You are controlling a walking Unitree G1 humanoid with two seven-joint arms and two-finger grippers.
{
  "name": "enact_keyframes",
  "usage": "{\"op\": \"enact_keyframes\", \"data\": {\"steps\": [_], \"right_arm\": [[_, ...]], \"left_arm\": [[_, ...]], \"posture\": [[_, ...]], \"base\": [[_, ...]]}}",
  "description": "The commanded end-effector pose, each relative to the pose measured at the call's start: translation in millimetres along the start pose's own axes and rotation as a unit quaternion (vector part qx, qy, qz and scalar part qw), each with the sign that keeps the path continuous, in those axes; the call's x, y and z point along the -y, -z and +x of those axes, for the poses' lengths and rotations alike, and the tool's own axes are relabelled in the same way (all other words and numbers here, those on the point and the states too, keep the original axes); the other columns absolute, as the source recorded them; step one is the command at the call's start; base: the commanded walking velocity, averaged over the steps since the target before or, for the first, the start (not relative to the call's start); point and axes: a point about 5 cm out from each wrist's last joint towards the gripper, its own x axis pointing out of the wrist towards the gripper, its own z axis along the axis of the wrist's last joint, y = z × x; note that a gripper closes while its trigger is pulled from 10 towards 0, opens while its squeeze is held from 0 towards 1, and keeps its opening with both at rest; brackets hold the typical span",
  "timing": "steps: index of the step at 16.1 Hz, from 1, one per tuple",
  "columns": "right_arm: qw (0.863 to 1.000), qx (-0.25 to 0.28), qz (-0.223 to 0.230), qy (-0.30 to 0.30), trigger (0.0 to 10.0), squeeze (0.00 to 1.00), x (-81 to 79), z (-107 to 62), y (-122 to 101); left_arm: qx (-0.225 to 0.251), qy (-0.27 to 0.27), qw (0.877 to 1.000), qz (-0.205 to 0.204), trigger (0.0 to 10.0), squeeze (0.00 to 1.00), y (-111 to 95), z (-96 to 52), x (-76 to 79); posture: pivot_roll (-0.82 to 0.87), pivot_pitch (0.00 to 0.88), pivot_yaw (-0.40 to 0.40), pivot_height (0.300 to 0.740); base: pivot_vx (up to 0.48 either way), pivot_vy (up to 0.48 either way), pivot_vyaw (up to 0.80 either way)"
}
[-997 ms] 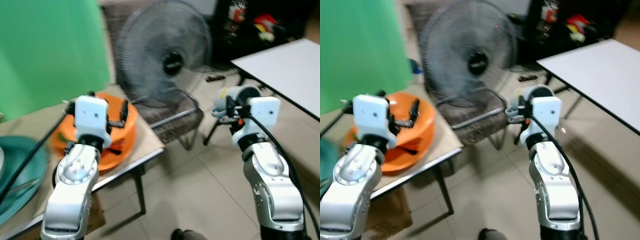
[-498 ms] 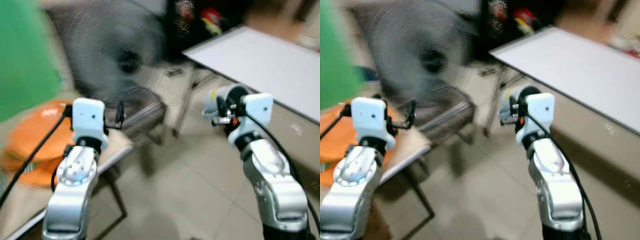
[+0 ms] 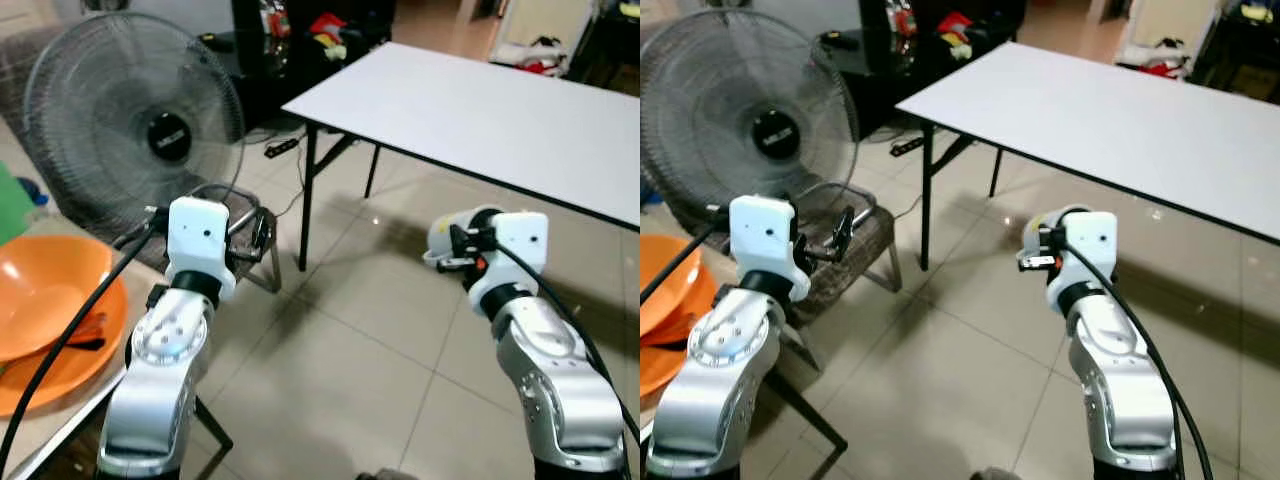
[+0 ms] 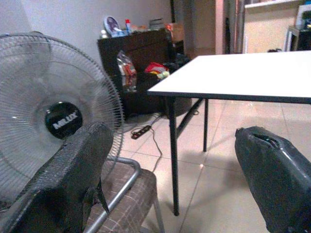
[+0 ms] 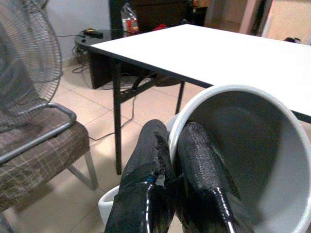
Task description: Setting the table
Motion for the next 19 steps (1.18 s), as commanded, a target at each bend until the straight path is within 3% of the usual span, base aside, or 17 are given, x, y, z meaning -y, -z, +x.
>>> {"op": "enact_keyframes", "data": {"steps": [1,4,7,11,19], "right_arm": [[1.000,0.006,-0.004,-0.020,10.0,0.00,-5.0,-0.8,-4],[0.999,0.016,-0.015,-0.030,10.0,0.00,-9.1,-1.7,-7],[0.996,0.043,-0.071,-0.017,10.0,0.00,-8.5,0.5,-14],[0.997,0.033,-0.044,-0.044,10.0,0.00,-12.4,0.7,-12],[0.997,0.049,-0.038,-0.048,10.0,0.00,-12.5,6.0,-15]], "left_arm": [[0.007,0.001,1.000,-0.001,10.0,0.00,-3,2.4,-2.5],[0.003,0.004,1.000,-0.004,10.0,0.00,-1,2.5,-2.0],[0.003,0.003,1.000,-0.003,10.0,0.00,0,2.6,-2.1],[0.001,0.002,1.000,-0.003,10.0,0.00,0,1.0,-3.2],[-0.002,-0.012,1.000,0.001,10.0,0.00,3,1.9,-9.6]], "posture": [[0.08,0.000,0.016,0.740],[0.07,0.000,0.015,0.740],[0.08,0.000,0.011,0.740],[0.08,0.000,0.008,0.740],[0.08,0.000,-0.002,0.740]], "base": [[0.270,0.000,0.00],[0.273,0.000,0.00],[0.275,0.000,0.00],[0.274,0.000,0.00],[0.292,0.000,-0.25]]}}
